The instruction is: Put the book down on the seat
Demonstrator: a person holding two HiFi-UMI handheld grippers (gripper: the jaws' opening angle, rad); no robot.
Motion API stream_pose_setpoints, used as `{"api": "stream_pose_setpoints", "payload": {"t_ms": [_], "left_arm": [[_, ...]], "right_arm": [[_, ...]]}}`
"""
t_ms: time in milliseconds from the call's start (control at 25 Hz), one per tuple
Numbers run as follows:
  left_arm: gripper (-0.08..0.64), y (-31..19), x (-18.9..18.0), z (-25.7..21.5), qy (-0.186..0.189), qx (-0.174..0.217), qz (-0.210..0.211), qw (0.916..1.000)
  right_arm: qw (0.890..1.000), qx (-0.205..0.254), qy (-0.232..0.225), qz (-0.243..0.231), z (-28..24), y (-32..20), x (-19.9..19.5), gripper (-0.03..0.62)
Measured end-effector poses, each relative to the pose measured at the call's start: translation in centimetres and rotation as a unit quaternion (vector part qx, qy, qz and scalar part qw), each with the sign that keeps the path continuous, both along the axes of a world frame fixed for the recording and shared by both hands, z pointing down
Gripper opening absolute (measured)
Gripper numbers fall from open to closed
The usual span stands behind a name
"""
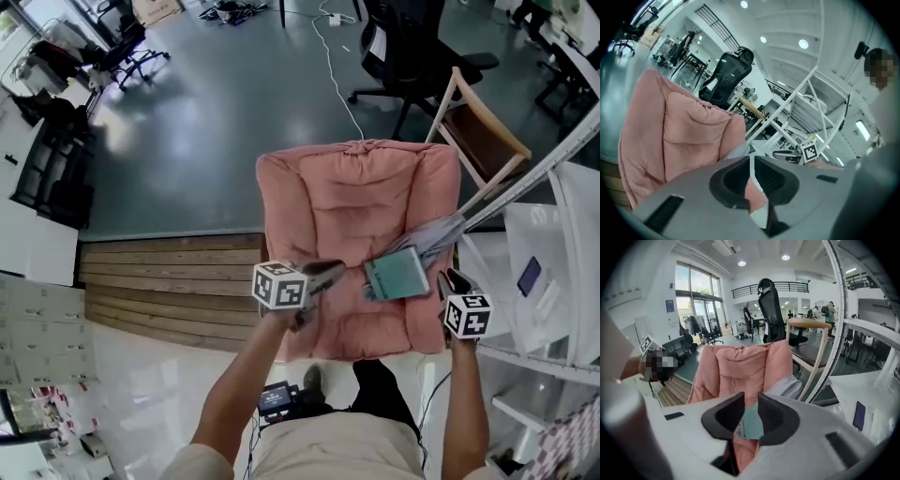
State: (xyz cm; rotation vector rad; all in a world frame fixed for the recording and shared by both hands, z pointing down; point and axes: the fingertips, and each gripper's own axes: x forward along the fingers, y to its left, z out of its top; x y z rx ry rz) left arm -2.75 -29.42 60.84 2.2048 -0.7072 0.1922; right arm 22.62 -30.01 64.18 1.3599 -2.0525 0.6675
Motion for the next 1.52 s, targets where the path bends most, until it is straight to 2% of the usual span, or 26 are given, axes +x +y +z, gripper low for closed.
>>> {"api": "stream_pose_setpoints", "payload": {"t_ms": [80,200,440,680,840,1000,1280,1520], "left_arm": [[0.028,1.1,-0.3,-2.2,-0.004,0.02,0.012,0.9997],[0.026,3.1,-1.0,-5.5,-0.008,0.051,0.025,0.9984],[0.026,5.9,-2.9,-10.3,-0.023,0.104,0.033,0.9937],[0.026,7.8,-5.8,-14.1,-0.019,0.139,0.016,0.9901],[0.026,9.1,-8.1,-14.4,-0.013,0.133,-0.003,0.991],[0.026,10.3,-9.7,-14.0,0.015,0.116,-0.023,0.9928],[0.026,10.9,-13.1,-12.9,0.057,0.089,-0.078,0.9913],[0.026,10.1,-15.0,-12.7,0.055,0.086,-0.102,0.9895]], "right_arm": [[1.0,0.012,-0.012,-0.008,-2.0,1.1,-0.9,0.04],[0.999,0.024,-0.026,-0.022,-4.7,2.9,-2.2,-0.005],[0.997,0.044,-0.049,-0.049,-9.3,5.6,-4.0,-0.006],[0.993,0.064,-0.074,-0.062,-13.5,7.6,-5.9,-0.006],[0.992,0.062,-0.095,-0.061,-14.7,8.8,-7.4,-0.006],[0.991,0.055,-0.11,-0.061,-15.0,9.8,-8.3,-0.006],[0.992,0.036,-0.078,-0.097,-14.2,11.3,-10.9,-0.008],[0.989,0.032,-0.08,-0.117,-13.9,10.7,-14.0,-0.009]]}}
